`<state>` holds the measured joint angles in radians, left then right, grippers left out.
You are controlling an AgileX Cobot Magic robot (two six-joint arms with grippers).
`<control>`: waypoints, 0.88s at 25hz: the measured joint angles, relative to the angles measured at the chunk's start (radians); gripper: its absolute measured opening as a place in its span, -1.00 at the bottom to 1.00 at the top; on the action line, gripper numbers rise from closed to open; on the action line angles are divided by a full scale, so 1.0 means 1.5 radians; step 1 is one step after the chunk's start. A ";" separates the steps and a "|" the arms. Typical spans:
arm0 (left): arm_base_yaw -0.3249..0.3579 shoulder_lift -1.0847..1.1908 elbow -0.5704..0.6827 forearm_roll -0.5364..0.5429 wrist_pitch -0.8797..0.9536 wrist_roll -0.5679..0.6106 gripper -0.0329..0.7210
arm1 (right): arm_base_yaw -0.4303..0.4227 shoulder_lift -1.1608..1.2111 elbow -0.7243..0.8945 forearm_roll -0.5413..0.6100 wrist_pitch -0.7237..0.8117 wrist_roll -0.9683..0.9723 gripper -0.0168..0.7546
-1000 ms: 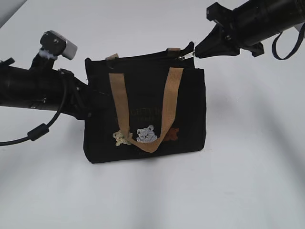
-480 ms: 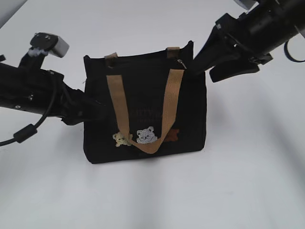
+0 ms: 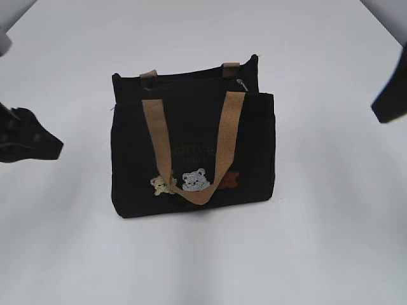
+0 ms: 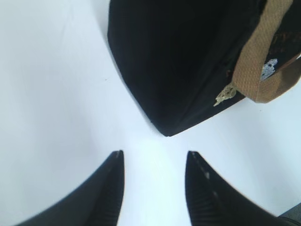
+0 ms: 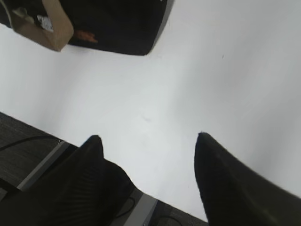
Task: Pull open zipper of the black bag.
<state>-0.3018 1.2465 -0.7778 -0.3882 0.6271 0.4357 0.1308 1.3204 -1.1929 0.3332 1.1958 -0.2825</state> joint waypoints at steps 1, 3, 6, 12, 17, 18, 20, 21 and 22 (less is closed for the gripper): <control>0.000 -0.022 0.001 0.022 0.013 -0.032 -0.05 | 0.000 -0.040 0.033 -0.003 -0.002 0.001 0.26; 0.000 -0.079 0.001 0.063 0.042 -0.081 -0.06 | 0.000 -0.118 0.110 -0.009 -0.016 0.002 0.25; 0.000 -0.168 0.001 0.099 0.098 -0.140 -0.05 | 0.000 -0.244 0.226 -0.029 -0.043 0.002 0.21; 0.000 -0.382 0.001 0.172 0.220 -0.221 -0.10 | 0.001 -0.525 0.388 -0.085 -0.046 0.009 0.16; 0.000 -0.537 0.001 0.206 0.271 -0.237 -0.10 | 0.001 -0.728 0.458 -0.097 -0.045 0.025 0.15; 0.000 -0.566 0.003 0.214 0.278 -0.237 -0.11 | 0.001 -0.762 0.463 -0.097 -0.048 0.025 0.15; 0.000 -0.613 0.017 0.225 0.285 -0.238 -0.11 | 0.001 -0.815 0.469 -0.097 -0.054 0.027 0.15; 0.000 -0.636 0.032 0.226 0.288 -0.238 -0.11 | 0.001 -0.839 0.469 -0.097 -0.054 0.027 0.15; 0.000 -0.657 0.050 0.225 0.290 -0.239 -0.11 | 0.001 -0.860 0.469 -0.097 -0.055 0.027 0.15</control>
<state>-0.3018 0.2604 -0.7022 -0.0505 1.0614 0.0779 0.1316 0.0297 -0.4890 0.1878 1.1135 -0.2416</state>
